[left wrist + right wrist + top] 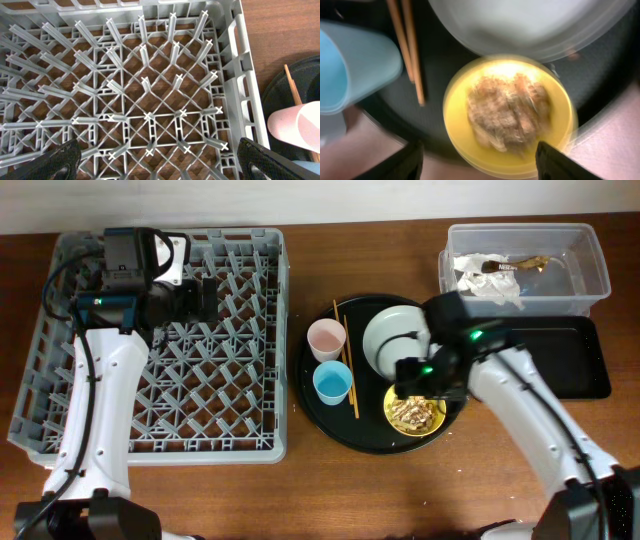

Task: Sort waste into correct bins and load items into the dishwasher rack
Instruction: 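Grasp the yellow bowl rim with the right gripper, then tip the yellow bowl over the black rectangular tray to dump scraps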

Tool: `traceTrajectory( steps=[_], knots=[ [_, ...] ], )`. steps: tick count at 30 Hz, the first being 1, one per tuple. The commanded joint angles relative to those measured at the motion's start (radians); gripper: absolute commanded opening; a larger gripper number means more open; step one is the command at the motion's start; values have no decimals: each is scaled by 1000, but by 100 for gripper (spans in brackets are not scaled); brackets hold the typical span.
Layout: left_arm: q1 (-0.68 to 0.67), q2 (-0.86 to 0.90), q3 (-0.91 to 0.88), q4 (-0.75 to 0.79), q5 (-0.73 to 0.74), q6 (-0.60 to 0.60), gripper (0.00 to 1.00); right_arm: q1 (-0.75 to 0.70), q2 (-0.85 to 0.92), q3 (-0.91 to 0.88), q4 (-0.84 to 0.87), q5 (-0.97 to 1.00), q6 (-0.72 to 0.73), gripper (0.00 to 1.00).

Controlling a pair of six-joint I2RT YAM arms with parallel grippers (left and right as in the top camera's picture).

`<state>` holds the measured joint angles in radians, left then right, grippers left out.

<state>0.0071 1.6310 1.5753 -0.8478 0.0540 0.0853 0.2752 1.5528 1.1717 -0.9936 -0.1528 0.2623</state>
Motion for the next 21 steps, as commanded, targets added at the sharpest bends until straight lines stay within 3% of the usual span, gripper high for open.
traceTrajectory(
  steps=[1, 4, 6, 11, 13, 14, 16, 21],
  knots=[
    [3, 3, 17, -2, 2, -6, 100, 135, 6, -76, 112, 106, 8, 72],
    [3, 3, 17, -2, 2, -6, 100, 226, 84, -85, 168, 179, 7, 66],
    [3, 3, 17, -2, 1, -6, 100, 238, 144, -85, 187, 192, 8, 51],
    [3, 3, 17, -2, 1, -6, 100, 238, 216, -88, 188, 192, 8, 32],
    [3, 3, 17, -2, 2, -6, 100, 238, 220, -89, 187, 192, 13, 9],
    [3, 3, 17, -2, 2, -6, 100, 238, 220, -89, 187, 196, 29, 4],
    [3, 3, 17, -2, 2, -6, 100, 233, 212, -81, 171, 207, 34, 4],
    [3, 3, 17, -2, 2, -6, 100, 175, 69, 171, -39, 207, 33, 4]
  ],
)
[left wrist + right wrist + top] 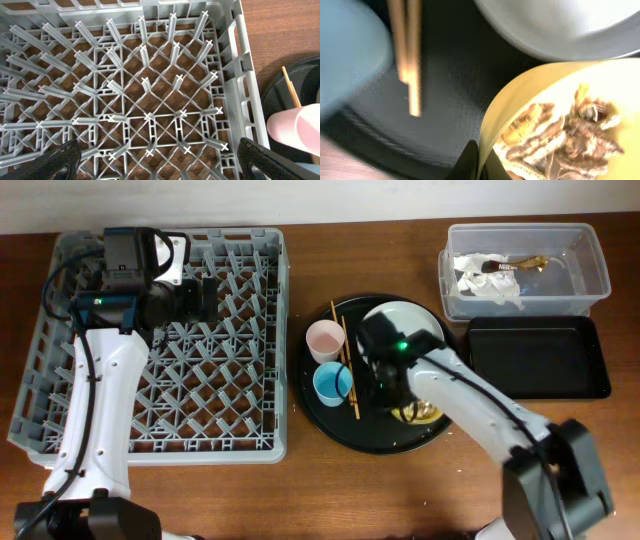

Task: Sort waste into correct bins and load items into the dishwasher rack
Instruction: 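Tip the yellow bowl over the black rectangular tray to dump scraps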

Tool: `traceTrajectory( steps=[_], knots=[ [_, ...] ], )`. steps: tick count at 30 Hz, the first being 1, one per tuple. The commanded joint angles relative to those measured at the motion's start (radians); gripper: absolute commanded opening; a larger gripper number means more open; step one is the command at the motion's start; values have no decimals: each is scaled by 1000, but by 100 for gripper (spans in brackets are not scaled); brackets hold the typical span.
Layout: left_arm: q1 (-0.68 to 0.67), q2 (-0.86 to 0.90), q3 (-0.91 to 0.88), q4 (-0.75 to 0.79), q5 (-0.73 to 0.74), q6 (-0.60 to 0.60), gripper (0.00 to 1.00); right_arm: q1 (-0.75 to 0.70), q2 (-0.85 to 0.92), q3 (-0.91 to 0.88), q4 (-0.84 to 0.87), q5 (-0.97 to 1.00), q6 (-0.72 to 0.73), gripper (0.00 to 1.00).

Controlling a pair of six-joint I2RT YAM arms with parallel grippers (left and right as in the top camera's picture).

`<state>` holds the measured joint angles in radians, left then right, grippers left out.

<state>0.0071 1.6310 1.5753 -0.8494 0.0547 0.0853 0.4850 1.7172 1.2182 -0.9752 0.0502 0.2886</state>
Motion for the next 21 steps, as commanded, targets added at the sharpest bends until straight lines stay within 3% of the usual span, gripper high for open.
traceTrajectory(
  steps=[1, 4, 12, 15, 21],
  knots=[
    [3, 3, 17, 0, 1, -6, 100, -83, -128, 180, -93, 4, 3, 4],
    [3, 3, 17, 0, 1, -6, 100, -266, -174, 196, -98, -69, -49, 4],
    [2, 3, 17, 0, 1, -6, 100, -856, -130, 165, -67, -694, -462, 4],
    [3, 3, 17, 0, 1, -6, 100, -992, -27, 127, -13, -900, -555, 4],
    [3, 3, 17, 0, 0, -6, 100, -1110, 254, 87, 97, -1409, -651, 4]
  ],
)
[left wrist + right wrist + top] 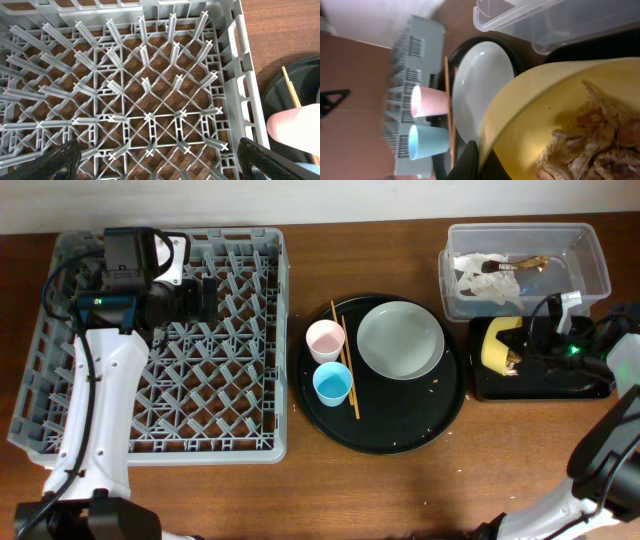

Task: Sort waste into correct bins and load items into the dishwasher rack
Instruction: 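Tip the yellow bowl over the black rectangular tray to dump scraps, then set the empty yellow bowl back on the round tray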

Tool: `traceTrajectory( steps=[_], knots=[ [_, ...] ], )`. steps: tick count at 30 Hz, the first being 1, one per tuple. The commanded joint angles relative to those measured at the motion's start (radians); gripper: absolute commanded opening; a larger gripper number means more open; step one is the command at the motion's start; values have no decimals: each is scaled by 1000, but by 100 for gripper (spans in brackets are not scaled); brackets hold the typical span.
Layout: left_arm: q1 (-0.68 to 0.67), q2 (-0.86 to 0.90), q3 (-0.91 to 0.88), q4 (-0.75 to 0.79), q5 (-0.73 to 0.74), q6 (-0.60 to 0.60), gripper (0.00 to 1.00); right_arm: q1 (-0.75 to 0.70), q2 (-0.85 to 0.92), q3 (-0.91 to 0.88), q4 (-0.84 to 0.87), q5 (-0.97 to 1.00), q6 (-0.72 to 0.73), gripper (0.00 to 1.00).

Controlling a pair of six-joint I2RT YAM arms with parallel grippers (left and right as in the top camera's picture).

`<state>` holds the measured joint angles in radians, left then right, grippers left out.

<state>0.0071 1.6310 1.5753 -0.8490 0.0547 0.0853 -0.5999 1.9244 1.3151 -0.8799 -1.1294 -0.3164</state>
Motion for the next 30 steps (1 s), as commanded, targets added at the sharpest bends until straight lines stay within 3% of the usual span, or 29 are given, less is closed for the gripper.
traceTrajectory(
  steps=[1, 3, 5, 9, 14, 21, 25, 28, 30],
  knots=[
    [3, 3, 17, -1, 1, -6, 100, -39, 64, -10, -2, -304, -45, 4],
    [3, 3, 17, -1, 1, -6, 100, -69, 68, -10, -5, -422, -1, 4],
    [3, 3, 17, -1, 1, -6, 100, -124, 68, -10, -5, -423, 83, 4],
    [3, 3, 17, -1, 1, -6, 100, -243, 68, -10, -5, -422, 113, 4],
    [3, 3, 17, -1, 1, -6, 100, -263, 68, -10, 6, -423, 142, 4],
    [3, 3, 17, -1, 1, -6, 100, -153, 58, -8, -27, -423, 142, 4],
    [3, 3, 17, -1, 1, -6, 100, -152, 44, 6, 15, -423, 220, 4],
    [3, 3, 17, -1, 1, -6, 100, -34, -131, 6, 5, -397, 198, 4],
    [3, 3, 17, -1, 1, -6, 100, 104, -298, 7, -25, -160, 230, 4]
  ],
)
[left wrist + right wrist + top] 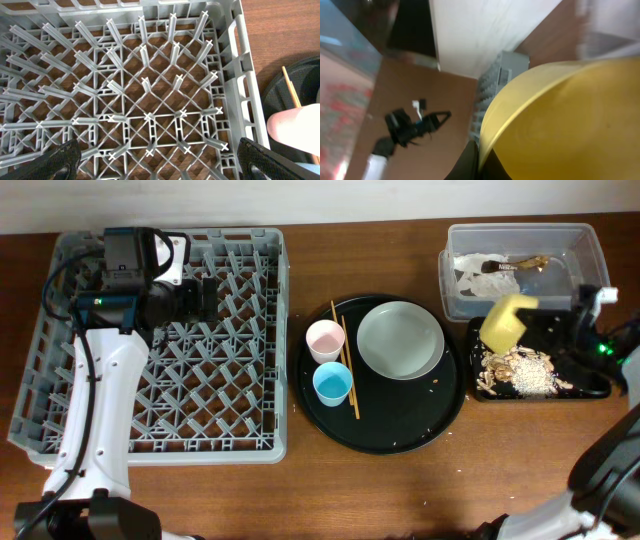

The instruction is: Sort waste into correct bins and load items into the dishwasher rack

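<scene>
My right gripper (479, 157) is shut on the rim of the yellow bowl (508, 322), which is tipped on edge over the black rectangular tray (590, 392). The bowl's inside (570, 125) is bare. Food scraps (515, 370) lie on that tray. Over the grey dishwasher rack (160, 350), my left gripper (160, 165) hangs open with nothing between its fingers. The round black tray (385, 425) holds a pale green plate (400, 340), a pink cup (325, 338), a blue cup (332, 383) and chopsticks (347, 370).
A clear bin (590, 275) with crumpled paper and wrappers stands behind the rectangular tray at the back right. The rack (150, 100) fills the left of the table, its right wall near the round tray. The pink cup (295, 132) shows beside it.
The yellow bowl held food over the rectangular tray; now the food lies spread on the tray and the bowl is bare and tipped further. My left arm has not moved.
My right gripper was open over the yellow bowl of food on the round tray. Then it was shut on the bowl's rim there. Then it held the bowl, still full, over the rectangular tray; now the scraps are on that tray.
</scene>
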Tool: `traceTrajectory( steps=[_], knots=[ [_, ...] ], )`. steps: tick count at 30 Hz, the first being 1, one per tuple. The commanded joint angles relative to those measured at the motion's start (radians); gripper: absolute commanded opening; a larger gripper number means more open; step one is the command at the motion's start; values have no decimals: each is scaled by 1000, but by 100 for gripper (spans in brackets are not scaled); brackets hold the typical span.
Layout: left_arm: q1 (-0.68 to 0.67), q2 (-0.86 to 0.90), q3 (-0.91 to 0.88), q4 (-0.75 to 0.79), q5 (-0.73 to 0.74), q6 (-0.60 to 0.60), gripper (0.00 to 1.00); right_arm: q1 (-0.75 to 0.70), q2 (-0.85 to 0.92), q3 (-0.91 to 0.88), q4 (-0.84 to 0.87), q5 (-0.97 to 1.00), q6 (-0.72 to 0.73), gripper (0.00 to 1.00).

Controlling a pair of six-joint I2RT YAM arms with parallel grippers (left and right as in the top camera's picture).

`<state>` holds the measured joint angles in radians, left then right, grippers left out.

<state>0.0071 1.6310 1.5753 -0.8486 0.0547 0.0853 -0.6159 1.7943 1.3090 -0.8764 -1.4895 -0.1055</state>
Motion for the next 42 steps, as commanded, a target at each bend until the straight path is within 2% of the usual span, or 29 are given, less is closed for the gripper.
traceTrajectory(
  steps=[1, 4, 6, 7, 8, 9, 12, 15, 16, 17, 18, 19, 23, 24, 26, 28, 30, 31, 35, 40, 42],
  knots=[
    [3, 3, 17, -1, 1, -6, 100, 166, -208, 13, -55, 290, 21, 4],
    [3, 3, 17, -1, 0, -6, 100, 470, -293, 13, -228, 783, 23, 4],
    [2, 3, 17, -2, 31, -6, 100, 655, -274, 12, -281, 1075, 129, 4],
    [2, 3, 17, -5, 38, -6, 100, 791, -252, -8, -301, 1211, 229, 4],
    [2, 3, 17, -5, 38, -6, 100, 840, -244, -30, -290, 1236, 273, 4],
    [3, 3, 17, -2, 38, -6, 100, 925, -224, -102, -244, 1310, 382, 4],
    [2, 3, 17, 0, 39, -6, 100, 983, -177, -203, -106, 1319, 437, 4],
    [2, 3, 17, -9, 73, -6, 100, 982, -82, -227, 24, 1325, 436, 7],
    [2, 3, 17, -9, 88, -6, 100, 982, -63, -227, 32, 1320, 436, 17],
    [2, 3, 17, -12, 123, -5, 100, 982, -53, -227, 32, 1312, 436, 60],
    [-4, 3, 18, -20, 180, -6, 100, 974, -64, -203, 13, 1204, 412, 80],
    [-17, 1, 18, -45, 242, -7, 97, 953, -85, -146, -34, 1104, 398, 84],
    [-80, 3, 18, -176, 387, -70, 89, 827, -174, 120, -217, 1099, 372, 84],
    [-128, 8, 13, -212, 387, -81, 81, 774, -174, 159, -224, 1112, 370, 91],
    [-217, 36, 10, -235, 386, -142, 75, 714, -174, 166, -229, 1111, 372, 99],
    [-350, 102, 10, -230, 321, -234, 68, 672, -173, 165, -237, 1112, 371, 99],
    [-435, 170, 10, -236, 186, -362, 64, 674, -173, 165, -236, 1135, 371, 94],
    [-473, 216, 10, -233, 181, -383, 62, 674, -172, 165, -235, 1154, 371, 90],
    [-523, 346, 10, -256, 166, -388, 46, 674, -172, 165, -240, 1188, 371, 87],
    [-542, 360, 10, -256, 164, -387, 44, 674, -171, 165, -243, 1187, 370, 86],
    [-520, 359, 86, -320, 165, -382, 44, 711, -171, 165, -241, 1184, 368, 83]
  ],
)
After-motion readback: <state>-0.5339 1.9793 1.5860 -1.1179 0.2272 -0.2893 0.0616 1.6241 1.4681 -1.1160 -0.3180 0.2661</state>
